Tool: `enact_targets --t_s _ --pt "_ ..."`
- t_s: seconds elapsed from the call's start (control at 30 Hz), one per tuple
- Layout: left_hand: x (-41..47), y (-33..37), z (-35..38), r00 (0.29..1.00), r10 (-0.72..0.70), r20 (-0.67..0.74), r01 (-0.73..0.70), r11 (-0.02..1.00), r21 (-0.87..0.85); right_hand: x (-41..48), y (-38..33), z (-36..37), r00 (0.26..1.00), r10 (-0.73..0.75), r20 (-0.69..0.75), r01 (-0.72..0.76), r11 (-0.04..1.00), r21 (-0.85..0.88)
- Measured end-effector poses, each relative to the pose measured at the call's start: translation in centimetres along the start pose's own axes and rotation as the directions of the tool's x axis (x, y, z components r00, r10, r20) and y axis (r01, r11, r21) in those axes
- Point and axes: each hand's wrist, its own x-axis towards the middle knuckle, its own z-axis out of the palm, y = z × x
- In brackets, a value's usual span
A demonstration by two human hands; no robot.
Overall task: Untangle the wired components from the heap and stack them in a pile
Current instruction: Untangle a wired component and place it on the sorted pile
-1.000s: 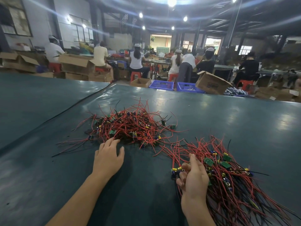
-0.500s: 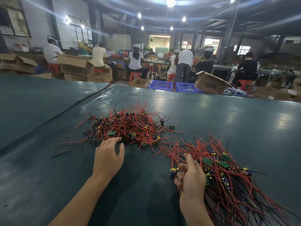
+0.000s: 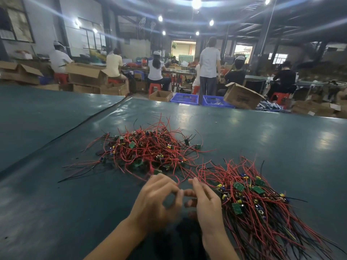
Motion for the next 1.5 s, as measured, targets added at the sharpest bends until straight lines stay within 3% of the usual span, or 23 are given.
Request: enact_targets --t_s 0.1,0.17,0.23,0.33,0.4,0.53,0.63,0.7,0.83,0.97,1.07,1.17,1.27,1.5 --pt "-0.4 1.7 0.8 0.988 0.111 0.11 -0.099 0.989 -0.11 -0.3 -0.3 0.2 0.995 -0.006 0.103 0.002 0.999 0.039" --pt "-0.7 1.9 0.8 0.986 0.069 0.154 -0.046 0.988 -0.15 -0.3 -0.4 0.1 0.992 0.031 0.123 -0.038 0.997 0.062" --pt "-0.9 1.7 0.7 0.983 -0.113 0.146 0.145 0.962 -0.231 -0.3 -0.4 -0.1 0.995 0.026 0.098 -0.032 0.997 0.064" --pt "-0.9 0.8 0.6 0.884 -0.452 0.119 0.463 0.807 -0.367 -0.4 -0.1 -0.2 0.994 -0.088 0.062 0.093 0.992 -0.088" --pt "-0.9 -0.1 0.6 0.81 -0.564 0.16 0.585 0.757 -0.291 -0.6 0.0 -0.2 0.988 -0.145 0.053 0.15 0.982 -0.115" --pt "-0.9 -1.0 0.3 0.621 -0.717 0.317 0.728 0.677 0.106 -0.9 -0.4 -0.3 0.973 -0.216 0.076 0.22 0.975 -0.041" --pt "-1.0 -0.6 0.8 0.607 -0.726 0.323 0.726 0.672 0.147 -1.2 -0.6 -0.4 0.951 -0.281 0.129 0.282 0.959 0.007" --pt "-0.8 -0.6 1.0 0.588 -0.722 0.365 0.776 0.631 -0.002 -1.5 -0.7 -0.3 0.936 -0.316 0.154 0.318 0.948 0.015" --pt "-0.1 -0.7 0.7 0.608 -0.703 0.368 0.776 0.431 -0.459 -1.8 -1.0 0.0 0.925 -0.329 0.191 0.323 0.944 0.061" --pt "-0.1 -0.9 0.9 0.553 -0.789 0.267 0.753 0.337 -0.564 -1.4 -1.1 -0.2 0.961 -0.258 0.095 0.242 0.958 0.151" --pt "-0.1 -1.2 0.8 0.512 -0.832 0.213 0.708 0.268 -0.653 -0.9 -1.3 -0.8 0.99 -0.13 0.062 0.1 0.929 0.356" --pt "0.1 -1.3 0.7 0.507 -0.834 0.217 0.646 0.201 -0.736 -0.8 -1.7 -1.2 0.991 -0.071 0.109 0.017 0.902 0.431" --pt "0.1 -1.0 0.7 0.561 -0.792 0.242 0.618 0.206 -0.758 -1.0 -2.0 -1.0 0.988 -0.068 0.135 0.009 0.919 0.394" --pt "-0.3 0.1 1.3 0.73 -0.665 0.158 0.567 0.46 -0.683 -1.0 -1.1 0.0 0.999 0.024 0.049 -0.031 0.99 0.139"
